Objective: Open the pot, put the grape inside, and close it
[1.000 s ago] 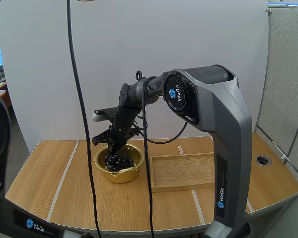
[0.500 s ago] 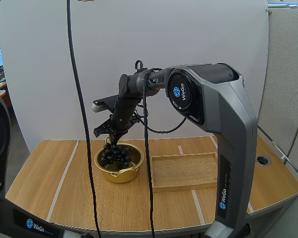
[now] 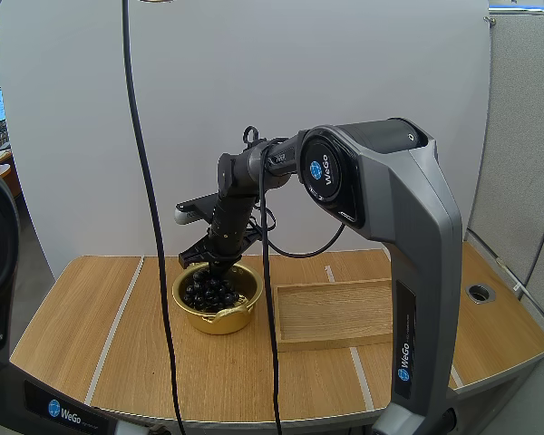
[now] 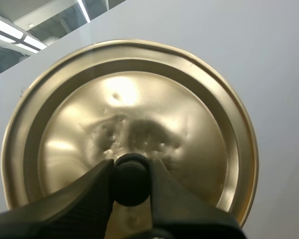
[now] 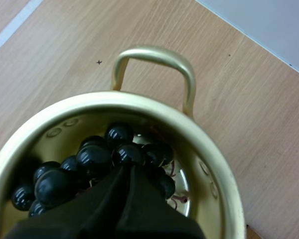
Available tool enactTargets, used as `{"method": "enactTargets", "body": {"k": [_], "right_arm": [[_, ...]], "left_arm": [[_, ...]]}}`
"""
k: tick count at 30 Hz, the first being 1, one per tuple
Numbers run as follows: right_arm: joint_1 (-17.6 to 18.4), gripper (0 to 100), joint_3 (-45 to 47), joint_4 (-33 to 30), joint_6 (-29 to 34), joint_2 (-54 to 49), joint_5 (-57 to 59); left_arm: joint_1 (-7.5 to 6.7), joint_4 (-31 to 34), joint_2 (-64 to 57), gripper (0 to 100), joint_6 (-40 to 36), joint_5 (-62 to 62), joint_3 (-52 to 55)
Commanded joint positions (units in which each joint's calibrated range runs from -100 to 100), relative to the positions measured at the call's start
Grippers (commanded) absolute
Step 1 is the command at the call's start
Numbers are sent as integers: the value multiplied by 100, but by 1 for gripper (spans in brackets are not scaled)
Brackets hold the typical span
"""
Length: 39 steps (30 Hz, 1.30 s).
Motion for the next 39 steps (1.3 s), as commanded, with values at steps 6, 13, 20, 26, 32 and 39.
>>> {"method": "enactTargets", "body": {"k": [6,13,20,26,32,39], "right_arm": [[-2,0,94,12,-17,1,146],[-2,61,94,1,-25,-11,219],[-2,100,94,1,-25,-181,234],[-2,100,81,-31,-25,-770,234],[-2,100,81,-31,-25,-1450,441],[-2,100,81,-244,19,-2215,994]], "left_arm": [[-18,20,-45,0,-13,-203,-43],[-18,20,-45,0,-13,-203,-43],[-18,20,-45,0,-13,-203,-43],[-18,20,-45,0,-13,-203,-43],[-18,20,-45,0,-13,-203,-43],[-18,20,-45,0,-13,-203,-43]]}}
